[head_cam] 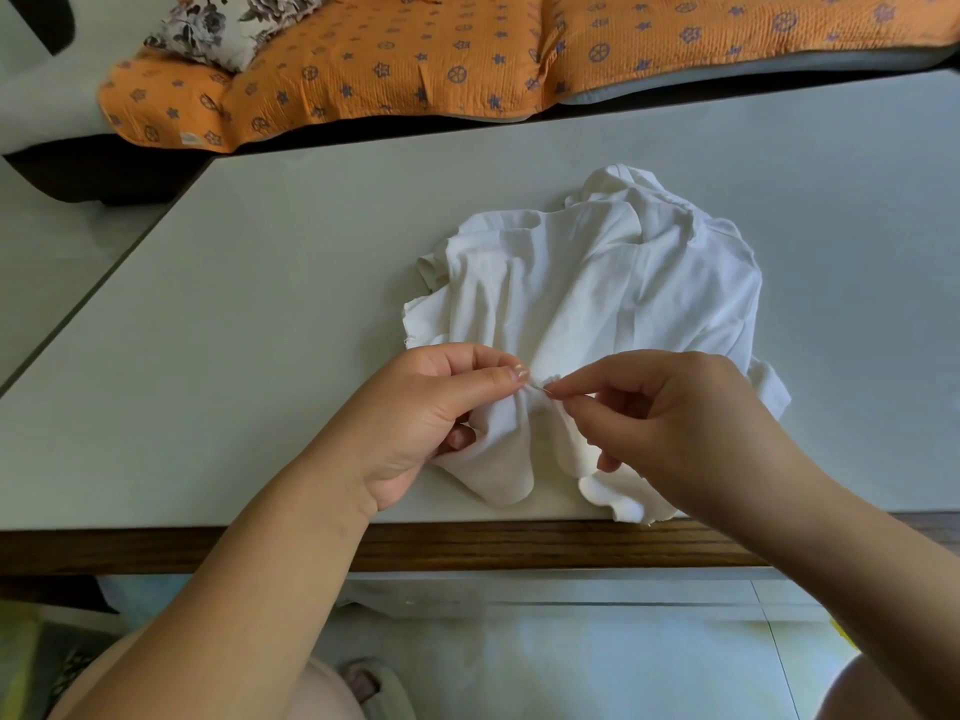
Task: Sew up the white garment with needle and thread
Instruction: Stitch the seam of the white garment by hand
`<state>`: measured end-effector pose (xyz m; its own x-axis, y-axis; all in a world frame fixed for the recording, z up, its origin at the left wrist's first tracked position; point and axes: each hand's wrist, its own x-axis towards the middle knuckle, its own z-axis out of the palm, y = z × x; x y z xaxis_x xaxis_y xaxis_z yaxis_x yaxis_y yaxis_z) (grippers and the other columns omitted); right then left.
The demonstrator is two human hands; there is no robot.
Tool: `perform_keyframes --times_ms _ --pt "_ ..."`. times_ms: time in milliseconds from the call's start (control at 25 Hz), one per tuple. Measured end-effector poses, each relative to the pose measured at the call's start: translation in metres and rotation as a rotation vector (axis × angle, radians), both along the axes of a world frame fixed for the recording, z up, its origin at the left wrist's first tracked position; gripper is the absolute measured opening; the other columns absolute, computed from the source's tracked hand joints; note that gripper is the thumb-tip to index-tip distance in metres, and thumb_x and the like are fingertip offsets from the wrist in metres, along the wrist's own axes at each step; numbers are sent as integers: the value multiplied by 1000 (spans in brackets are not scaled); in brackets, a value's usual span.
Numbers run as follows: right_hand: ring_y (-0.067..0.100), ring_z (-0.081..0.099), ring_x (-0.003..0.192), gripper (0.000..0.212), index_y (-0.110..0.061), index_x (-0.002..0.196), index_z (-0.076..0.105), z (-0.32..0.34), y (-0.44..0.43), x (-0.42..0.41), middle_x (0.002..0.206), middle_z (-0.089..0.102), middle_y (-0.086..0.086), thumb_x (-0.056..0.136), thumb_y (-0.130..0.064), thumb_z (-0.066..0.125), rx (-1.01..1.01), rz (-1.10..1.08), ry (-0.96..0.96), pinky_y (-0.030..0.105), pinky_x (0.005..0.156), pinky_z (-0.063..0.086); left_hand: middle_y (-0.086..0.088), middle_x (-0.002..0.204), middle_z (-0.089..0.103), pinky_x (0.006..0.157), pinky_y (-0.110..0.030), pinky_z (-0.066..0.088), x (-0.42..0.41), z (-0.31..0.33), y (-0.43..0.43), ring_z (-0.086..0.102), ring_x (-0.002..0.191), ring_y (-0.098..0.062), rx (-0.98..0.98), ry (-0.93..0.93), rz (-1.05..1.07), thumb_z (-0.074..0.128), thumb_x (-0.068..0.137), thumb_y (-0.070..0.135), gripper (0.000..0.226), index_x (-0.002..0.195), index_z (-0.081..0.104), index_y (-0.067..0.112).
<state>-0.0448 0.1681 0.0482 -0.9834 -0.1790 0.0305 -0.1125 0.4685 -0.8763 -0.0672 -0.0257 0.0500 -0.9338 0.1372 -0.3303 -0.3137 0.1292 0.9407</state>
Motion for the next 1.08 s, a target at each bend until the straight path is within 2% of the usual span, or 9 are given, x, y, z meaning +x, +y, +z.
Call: perform_keyframes --times_ms 200,440,560,680,800,920,1000,1080 --pt "9 65 63 17 -33 89 76 -5 -1 0 66 65 -12 88 -20 66 75 -12 94 23 66 50 12 56 52 48 -15 34 2 1 2 43 52 -2 -21 22 -1 71 84 18 7 78 74 20" --pt "5 61 69 16 -28 99 74 -14 -8 0 61 58 -14 93 -25 60 164 -72 181 10 51 41 8 60 56 47 -15 34 4 1 8 44 49 -2 -4 17 6 76 77 17 7 74 69 18" --pt "5 62 68 16 -28 100 72 -16 -10 0 64 63 -11 93 -26 58 161 -111 193 18 57 47 7 63 60 47 -15 35 5 -3 11 48 49 -2 -21 28 41 76 80 14 13 80 64 18" --pt "6 65 64 16 -29 98 71 -16 -12 1 61 66 -7 90 -28 57 103 -141 182 27 64 50 10 70 69 49 -11 39 7 -5 14 56 57 3 -32 74 56 73 84 14 9 90 70 20" --pt "6 65 60 16 -28 97 70 -15 -14 2 61 67 -7 90 -30 56 62 -156 165 26 59 50 12 68 70 55 -8 41 11 -6 17 58 62 5 -71 135 58 70 88 23 10 94 77 26" --pt "5 64 58 11 -26 101 66 -16 -14 2 61 67 -6 94 -27 58 51 -157 172 26 56 51 6 76 74 65 -13 47 14 -10 22 64 73 1 -167 210 54 68 89 33 11 90 79 34" --pt "6 65 61 13 -27 107 61 -18 -14 2 62 67 -6 94 -24 58 73 -150 206 30 62 53 14 62 67 62 -10 43 17 -10 26 59 63 2 -219 237 -9 64 92 33 16 86 79 33" --pt "5 65 65 16 -30 109 57 -19 -14 2 64 67 -8 95 -23 59 53 -146 192 25 65 50 15 52 56 57 -10 39 19 -9 28 50 56 -1 -266 259 -62 60 95 34 21 83 78 32"
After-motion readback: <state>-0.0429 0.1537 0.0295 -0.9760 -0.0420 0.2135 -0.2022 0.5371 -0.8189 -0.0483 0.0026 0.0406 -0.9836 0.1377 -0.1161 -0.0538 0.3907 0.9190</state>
